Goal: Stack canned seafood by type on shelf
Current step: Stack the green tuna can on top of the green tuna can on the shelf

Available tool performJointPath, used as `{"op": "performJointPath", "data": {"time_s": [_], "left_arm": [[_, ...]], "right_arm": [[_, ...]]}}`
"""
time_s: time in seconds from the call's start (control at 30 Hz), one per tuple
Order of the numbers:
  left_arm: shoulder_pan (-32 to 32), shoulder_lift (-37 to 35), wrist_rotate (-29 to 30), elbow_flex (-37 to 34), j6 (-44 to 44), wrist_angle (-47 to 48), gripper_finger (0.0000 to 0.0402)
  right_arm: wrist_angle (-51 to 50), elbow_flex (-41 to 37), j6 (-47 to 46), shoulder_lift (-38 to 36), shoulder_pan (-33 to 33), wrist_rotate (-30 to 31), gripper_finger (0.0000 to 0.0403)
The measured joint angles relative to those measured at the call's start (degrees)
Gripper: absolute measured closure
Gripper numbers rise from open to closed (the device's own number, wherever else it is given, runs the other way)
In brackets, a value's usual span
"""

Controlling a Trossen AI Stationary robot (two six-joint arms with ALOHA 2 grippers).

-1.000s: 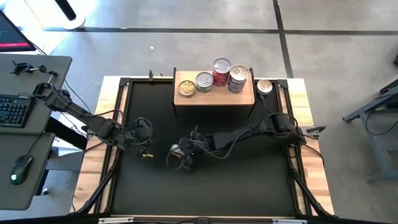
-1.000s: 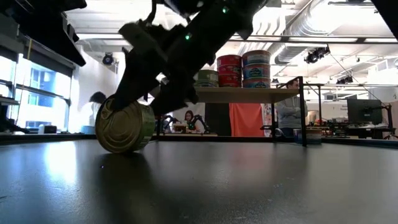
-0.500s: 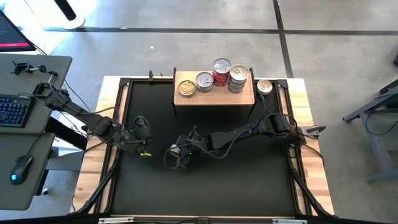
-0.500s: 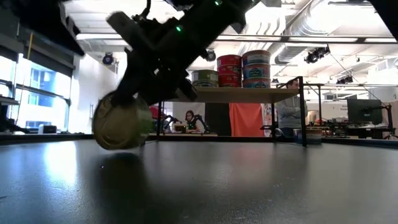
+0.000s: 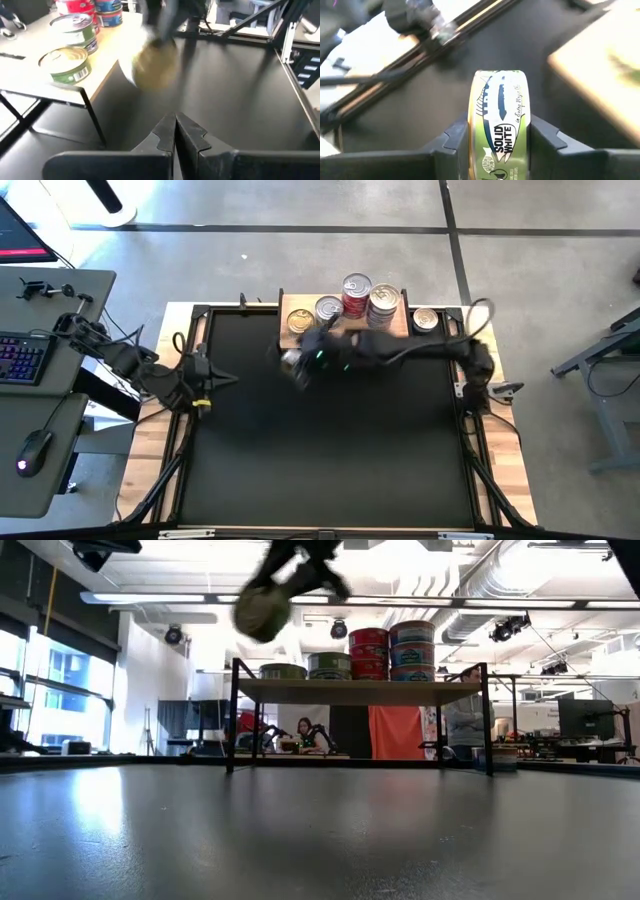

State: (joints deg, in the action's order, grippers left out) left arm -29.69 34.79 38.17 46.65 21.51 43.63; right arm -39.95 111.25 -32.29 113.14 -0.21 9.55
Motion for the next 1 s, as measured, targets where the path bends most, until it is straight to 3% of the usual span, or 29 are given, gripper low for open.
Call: {"op": "performJointPath", "data": {"time_s": [0.1, 0.2, 0.37, 0.53, 0.63, 0.8, 1.0], "left_arm": [[0.00, -0.69, 0.02, 0.00, 1.87, 0.73, 0.0401], [0.00, -0.53, 0.30, -0.02, 1.61, 0.63, 0.0401], [0.04, 1.94, 4.48, -0.05, 1.83, -2.46, 0.0401], [0.18, 6.16, 11.83, -0.07, 3.67, -12.08, 0.0401], [1.27, 9.32, 16.28, -0.07, 1.02, -17.91, 0.0401], [5.60, 12.77, 18.62, -0.07, -2.18, -25.93, 0.0401], [15.86, 13.80, 10.35, -0.11, -3.43, -28.44, 0.0401]], "right_arm": [[-1.10, -3.19, -0.95, -5.42, -3.04, 1.26, 0.0283], [5.82, -10.28, -4.21, -10.31, -5.15, 1.15, 0.0283], [30.38, -25.87, -15.02, -14.85, -8.62, 1.89, 0.0283], [53.93, -35.17, -25.95, -14.73, -11.18, 9.44, 0.0283], [55.75, -37.34, -31.32, -14.55, -11.52, 12.60, 0.0283], [55.75, -37.46, -33.45, -14.41, -9.93, 14.68, 0.0283], [53.80, -37.38, -36.36, -14.45, -8.81, 19.48, 0.0281]]}}
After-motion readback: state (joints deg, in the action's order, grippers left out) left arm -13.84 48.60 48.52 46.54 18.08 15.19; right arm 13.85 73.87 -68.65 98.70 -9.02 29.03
